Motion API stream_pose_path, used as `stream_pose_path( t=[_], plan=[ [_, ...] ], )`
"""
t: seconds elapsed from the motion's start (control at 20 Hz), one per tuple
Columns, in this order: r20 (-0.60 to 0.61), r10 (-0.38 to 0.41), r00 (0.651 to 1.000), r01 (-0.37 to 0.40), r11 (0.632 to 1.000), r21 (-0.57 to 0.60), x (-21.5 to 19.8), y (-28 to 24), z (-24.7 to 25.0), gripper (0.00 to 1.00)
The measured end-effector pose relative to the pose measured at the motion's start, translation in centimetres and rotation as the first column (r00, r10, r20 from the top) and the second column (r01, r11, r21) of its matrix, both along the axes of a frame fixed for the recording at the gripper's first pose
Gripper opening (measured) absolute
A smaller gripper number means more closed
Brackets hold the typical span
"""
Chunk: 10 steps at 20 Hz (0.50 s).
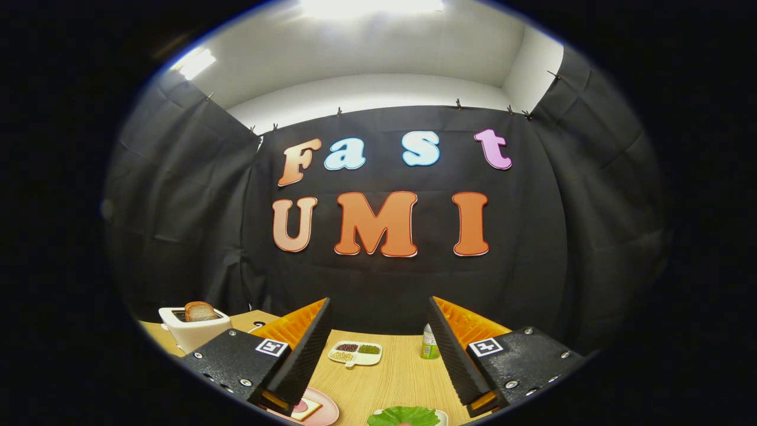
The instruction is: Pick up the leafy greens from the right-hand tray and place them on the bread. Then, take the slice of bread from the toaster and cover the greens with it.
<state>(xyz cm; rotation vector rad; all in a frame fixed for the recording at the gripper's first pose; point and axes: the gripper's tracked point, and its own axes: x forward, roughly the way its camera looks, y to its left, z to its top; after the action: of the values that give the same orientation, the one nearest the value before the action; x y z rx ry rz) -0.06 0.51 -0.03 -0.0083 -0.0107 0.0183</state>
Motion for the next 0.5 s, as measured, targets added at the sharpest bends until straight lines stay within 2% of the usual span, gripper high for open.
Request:
stream_pose_path(
  t=[0.5],
  plan=[
    [-0.048,-0.012,0.999,0.013,1.0,0.018,0.2,-0.4,-1.4,0.95]
  ],
)
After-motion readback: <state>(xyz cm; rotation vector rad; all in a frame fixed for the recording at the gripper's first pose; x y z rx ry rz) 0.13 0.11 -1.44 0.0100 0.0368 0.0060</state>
